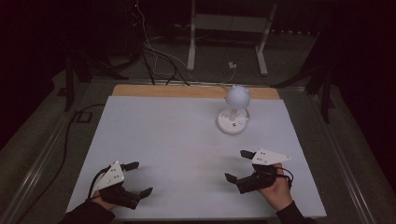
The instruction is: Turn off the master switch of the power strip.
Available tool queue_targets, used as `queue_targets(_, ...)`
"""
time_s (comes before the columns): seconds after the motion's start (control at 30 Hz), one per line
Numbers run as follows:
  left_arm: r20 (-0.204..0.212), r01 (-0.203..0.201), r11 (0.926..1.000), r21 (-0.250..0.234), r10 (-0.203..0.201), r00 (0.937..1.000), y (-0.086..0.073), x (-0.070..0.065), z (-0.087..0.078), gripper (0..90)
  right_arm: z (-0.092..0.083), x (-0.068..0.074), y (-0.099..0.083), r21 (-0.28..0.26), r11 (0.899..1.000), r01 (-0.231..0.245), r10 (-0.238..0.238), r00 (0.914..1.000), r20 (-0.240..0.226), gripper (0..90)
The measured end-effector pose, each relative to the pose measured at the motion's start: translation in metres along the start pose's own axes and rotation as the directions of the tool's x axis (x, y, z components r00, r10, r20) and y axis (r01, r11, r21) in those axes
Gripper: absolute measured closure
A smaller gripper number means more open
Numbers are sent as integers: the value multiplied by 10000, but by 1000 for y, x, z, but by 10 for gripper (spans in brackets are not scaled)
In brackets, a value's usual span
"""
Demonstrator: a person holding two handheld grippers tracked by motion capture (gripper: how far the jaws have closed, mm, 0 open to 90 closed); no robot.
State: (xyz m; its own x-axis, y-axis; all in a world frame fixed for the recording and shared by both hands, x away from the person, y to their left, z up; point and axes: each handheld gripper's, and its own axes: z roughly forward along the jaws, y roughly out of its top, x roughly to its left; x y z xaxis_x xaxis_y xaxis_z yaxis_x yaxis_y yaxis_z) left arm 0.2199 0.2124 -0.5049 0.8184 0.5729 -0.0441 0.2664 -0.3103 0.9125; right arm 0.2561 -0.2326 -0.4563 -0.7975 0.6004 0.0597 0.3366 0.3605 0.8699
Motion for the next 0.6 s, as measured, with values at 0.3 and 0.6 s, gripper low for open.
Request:
queue_targets(0.3, 3, 48, 10000, -50, -48, 10000, 0, 0, -1, 3, 6, -5, 8, 122, 9999, 89, -89, 9999, 53, 0)
queue_targets(0.6, 18, 25, 10000, -16, -25, 10000, 0, 0, -1, 3, 9, -15, 19, -37, 10000, 54, -54, 9998, 202, 0)
